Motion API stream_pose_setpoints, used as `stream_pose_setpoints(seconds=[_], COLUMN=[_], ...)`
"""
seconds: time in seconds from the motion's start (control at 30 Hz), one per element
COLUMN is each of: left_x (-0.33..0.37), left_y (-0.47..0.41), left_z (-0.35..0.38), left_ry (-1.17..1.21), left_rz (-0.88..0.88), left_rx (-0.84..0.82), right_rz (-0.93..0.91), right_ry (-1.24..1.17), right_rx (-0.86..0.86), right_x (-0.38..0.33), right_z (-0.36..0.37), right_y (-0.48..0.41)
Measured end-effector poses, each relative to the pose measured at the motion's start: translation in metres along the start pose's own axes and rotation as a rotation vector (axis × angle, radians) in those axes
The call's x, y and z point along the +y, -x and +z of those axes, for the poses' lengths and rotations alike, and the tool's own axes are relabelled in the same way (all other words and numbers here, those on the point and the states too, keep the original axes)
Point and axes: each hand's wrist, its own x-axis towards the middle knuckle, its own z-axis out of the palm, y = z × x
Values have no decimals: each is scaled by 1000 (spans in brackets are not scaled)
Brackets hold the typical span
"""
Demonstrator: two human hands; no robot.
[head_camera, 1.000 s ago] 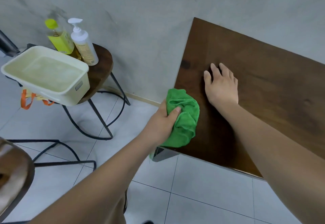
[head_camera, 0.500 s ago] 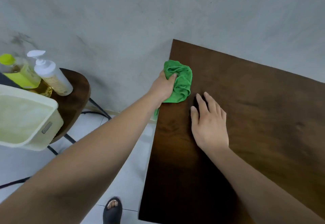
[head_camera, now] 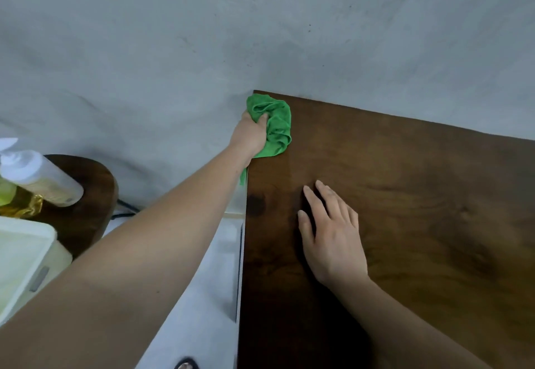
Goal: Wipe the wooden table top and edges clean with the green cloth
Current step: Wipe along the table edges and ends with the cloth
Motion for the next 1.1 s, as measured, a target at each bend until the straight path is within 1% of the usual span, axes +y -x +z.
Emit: stream_pose_setpoints(seconds=[0.17,0.23,0.33,0.4,0.5,0.53,0.57,0.7,0.8,0.9,1.0,1.1], left_x=[-1,-5,-16,-21,-23,-23,-22,-17,-5,12,26,32], left_y=[18,33,57,73,99,108,118,157,179,187,187,180], left_z=[2,4,8,11,19,23,29,69,111,150,178,186], left_ry=[-203,-381,-680,-802,-922,-952,-981,-1072,-1079,-1099,-1078,-1069], left_rz=[104,158,250,276,270,262,258,274,275,254,221,195], left_rx=[20,13,44,67,97,108,120,105,96,90,100,89], right_rz=[1,-1,-7,13,87,94,83,-7,27,38,-59,-158], right_ry=[-3,-26,-76,-174,-473,-527,-529,-355,-265,-315,-370,-378], right_rx=[13,18,27,49,102,108,106,48,33,16,59,118], right_x=[-1,-2,0,3,13,18,25,78,135,174,186,182], right_z=[0,-1,0,1,-6,-10,-13,-24,-32,-38,-41,-46], right_y=[1,1,1,2,6,8,11,17,13,9,1,-12])
